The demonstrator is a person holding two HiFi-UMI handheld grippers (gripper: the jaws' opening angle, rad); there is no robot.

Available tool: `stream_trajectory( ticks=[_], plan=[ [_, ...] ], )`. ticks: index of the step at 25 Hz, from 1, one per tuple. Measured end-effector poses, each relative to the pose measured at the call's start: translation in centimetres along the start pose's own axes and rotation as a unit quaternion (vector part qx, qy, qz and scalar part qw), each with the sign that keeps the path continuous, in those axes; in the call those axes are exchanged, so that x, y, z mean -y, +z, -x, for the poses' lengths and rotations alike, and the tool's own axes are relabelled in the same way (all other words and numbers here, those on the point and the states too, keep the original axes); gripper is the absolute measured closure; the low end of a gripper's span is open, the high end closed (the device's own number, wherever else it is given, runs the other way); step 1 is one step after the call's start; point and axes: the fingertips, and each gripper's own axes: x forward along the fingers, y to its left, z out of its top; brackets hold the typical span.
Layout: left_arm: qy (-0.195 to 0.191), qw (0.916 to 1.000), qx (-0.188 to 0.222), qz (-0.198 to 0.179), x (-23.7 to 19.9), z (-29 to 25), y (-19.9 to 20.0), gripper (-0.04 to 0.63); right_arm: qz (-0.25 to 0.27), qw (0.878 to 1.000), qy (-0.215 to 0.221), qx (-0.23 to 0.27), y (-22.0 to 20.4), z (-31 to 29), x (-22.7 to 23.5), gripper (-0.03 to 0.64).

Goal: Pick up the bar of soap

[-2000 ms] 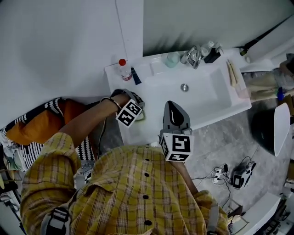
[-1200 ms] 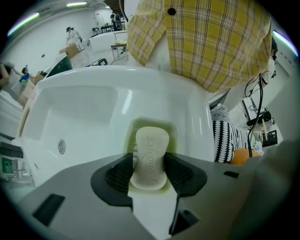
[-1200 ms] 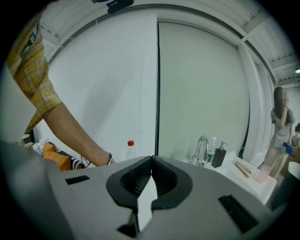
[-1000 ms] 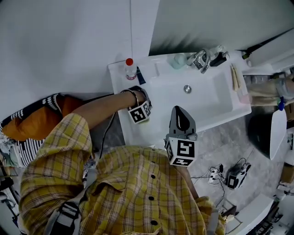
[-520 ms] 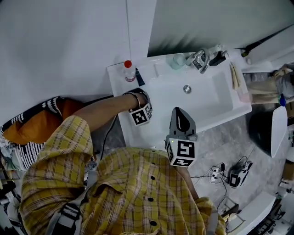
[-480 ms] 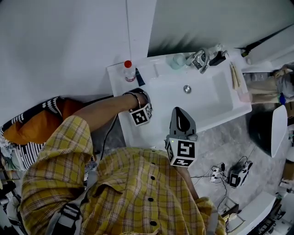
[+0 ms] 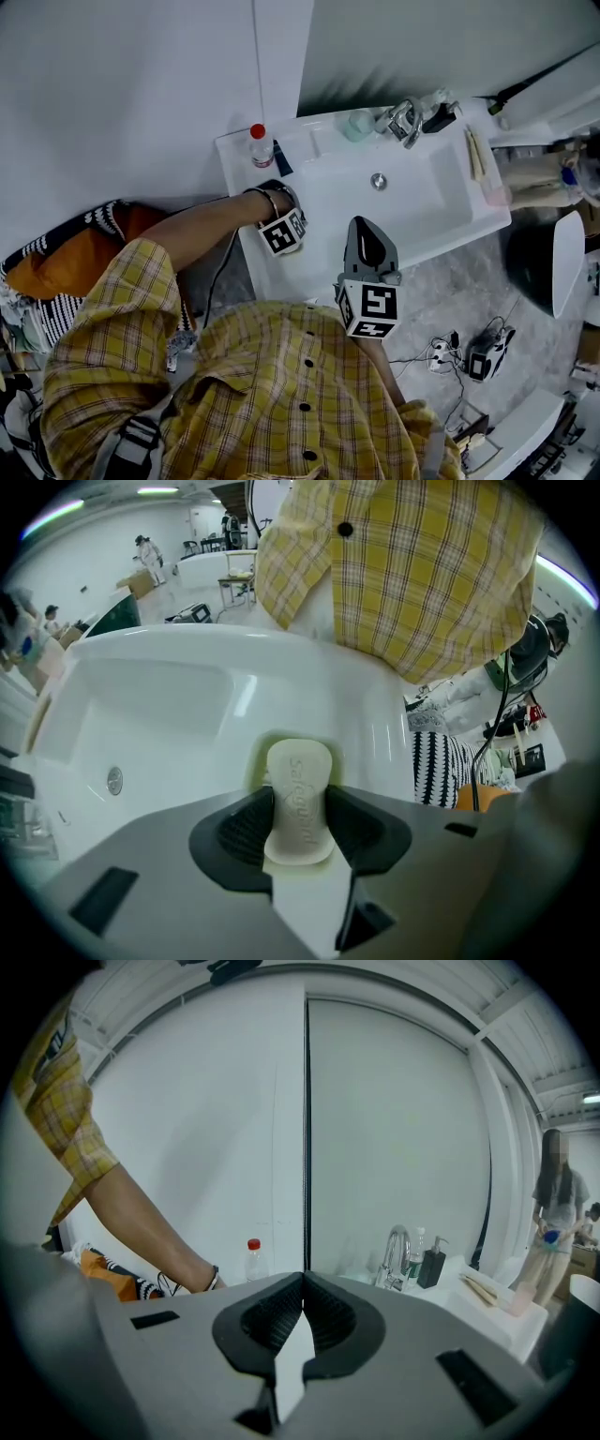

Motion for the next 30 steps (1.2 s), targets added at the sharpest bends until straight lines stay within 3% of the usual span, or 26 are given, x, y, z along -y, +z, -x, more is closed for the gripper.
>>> stream_trajectory(
  ticks=[6,9,13,16,18,21,24,27,30],
  plan=[
    [0.031,0.9975,0.034,0.054,-0.4,1.3,0.1,0.41,-0.001,1.0,-0.001,0.004,0.2,0.4,0.3,0.598],
    [0.065,0.9908,0.06,0.102,-0.8,2.3,0.2,0.41,-0.003,1.0,-0.001,0.006,0.4,0.7,0.4,0.597],
    [0.121,0.9702,0.104,0.182,-1.3,3.5,0.6,0.41,-0.002,1.0,0.009,0.008,0.2,0.6,-0.1,0.598],
    [0.165,0.9457,0.139,0.243,-1.6,4.9,0.9,0.41,0.003,1.0,0.021,0.01,0.3,0.5,-0.8,0.598],
    [0.199,0.9194,0.172,0.293,-1.9,6.1,1.1,0.41,0.005,1.0,0.027,0.01,0.4,0.4,-1.1,0.597],
    [0.249,0.8649,0.23,0.37,-2.1,8.3,1.8,0.41,0.01,0.999,0.035,0.012,0.6,0.1,-1.4,0.598],
    [0.303,0.8016,0.273,0.438,-2.2,10.5,2.3,0.41,0.01,0.999,0.042,0.009,0.4,0.1,-1.6,0.598],
    [0.364,0.7405,0.278,0.492,-2.1,12.6,2.2,0.41,0.011,0.999,0.049,0.011,0.5,-0.2,-1.7,0.598],
    [0.425,0.6673,0.279,0.544,-1.7,14.9,1.7,0.41,0.009,0.998,0.054,0.022,1.1,-0.4,-1.9,0.598]
  ],
)
